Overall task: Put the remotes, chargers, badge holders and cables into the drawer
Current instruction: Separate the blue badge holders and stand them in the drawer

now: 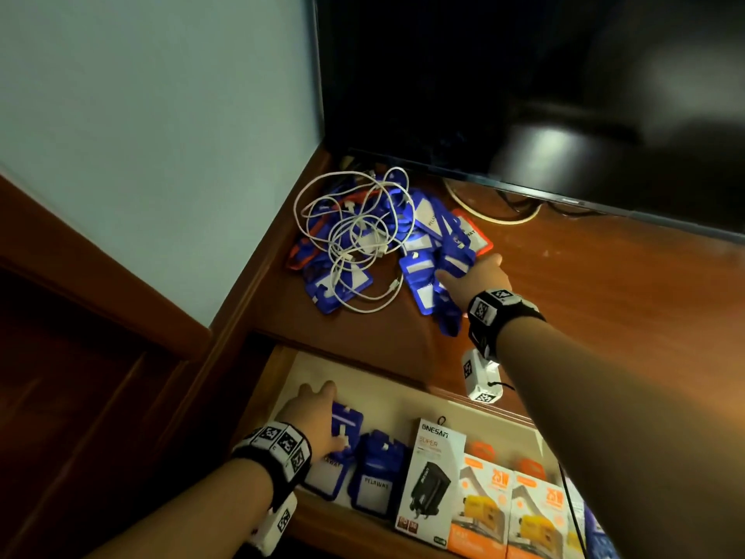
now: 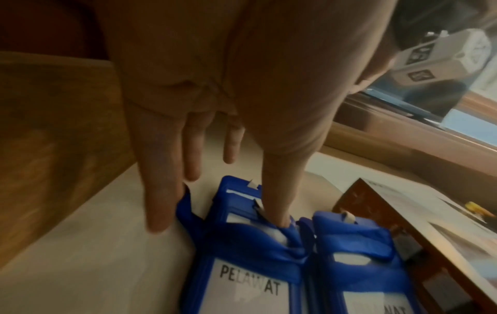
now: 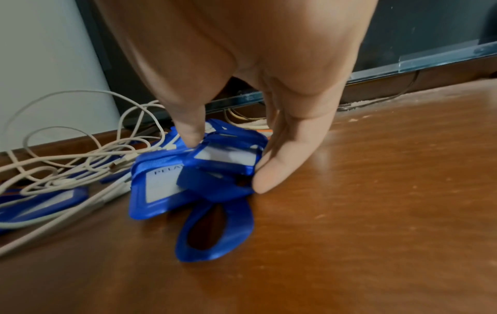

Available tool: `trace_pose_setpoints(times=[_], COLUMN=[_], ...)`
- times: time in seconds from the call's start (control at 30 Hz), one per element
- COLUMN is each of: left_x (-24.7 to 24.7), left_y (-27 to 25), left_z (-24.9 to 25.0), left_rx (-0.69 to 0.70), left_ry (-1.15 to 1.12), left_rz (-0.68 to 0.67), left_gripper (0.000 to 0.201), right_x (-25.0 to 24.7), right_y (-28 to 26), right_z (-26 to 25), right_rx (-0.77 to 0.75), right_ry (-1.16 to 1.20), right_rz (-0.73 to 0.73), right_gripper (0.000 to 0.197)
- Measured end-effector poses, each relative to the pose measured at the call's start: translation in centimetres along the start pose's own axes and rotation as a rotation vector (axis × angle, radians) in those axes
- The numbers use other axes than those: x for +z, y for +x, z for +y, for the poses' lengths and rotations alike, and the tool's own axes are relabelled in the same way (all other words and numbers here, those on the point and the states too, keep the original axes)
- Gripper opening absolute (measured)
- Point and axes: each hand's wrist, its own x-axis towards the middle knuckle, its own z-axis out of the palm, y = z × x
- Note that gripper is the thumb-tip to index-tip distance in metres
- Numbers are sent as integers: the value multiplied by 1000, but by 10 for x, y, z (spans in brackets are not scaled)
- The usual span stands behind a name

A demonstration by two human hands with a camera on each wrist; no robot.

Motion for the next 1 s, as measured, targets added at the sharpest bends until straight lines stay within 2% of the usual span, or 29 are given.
trace_pose_setpoints(times=[0.07,0.17,0.3,0.37,0.47,0.57,0.7,0.77,0.87,0.93,1.0], left_x=[3,7,9,7,2,-6,-23,-40,-75,-102,-132], left_y=[4,8,8,8,7,0,-19,-33,-61,-82,-99], left_z=[-3,-2,4,6,9,13,23,34,55,72,90], left_rx=[-3,62,75,88,92,91,92,99,196,274,374], left_ry=[-34,-74,-77,-64,-36,-27,71,135,137,100,-111], left_rz=[-81,-180,-200,-214,-221,-215,-156,-152,-154,-55,56], left_gripper=[73,69,62,58,58,61,81,77,52,50,39], right_x=[6,10,3,-2,-10,-19,-38,-52,-75,-92,-109], right_y=[5,13,20,23,20,10,-25,-44,-72,-90,-109], right_z=[-4,-7,3,13,28,41,56,61,67,68,64], right_rx=[47,101,160,150,61,-15,-112,-179,-293,-389,-471], right_ry=[1,-22,16,73,120,244,482,561,573,573,589], right_rz=[13,15,-65,-57,-38,-35,-52,-86,-78,-44,1], right_gripper=[103,106,122,109,70,50,27,26,28,32,45])
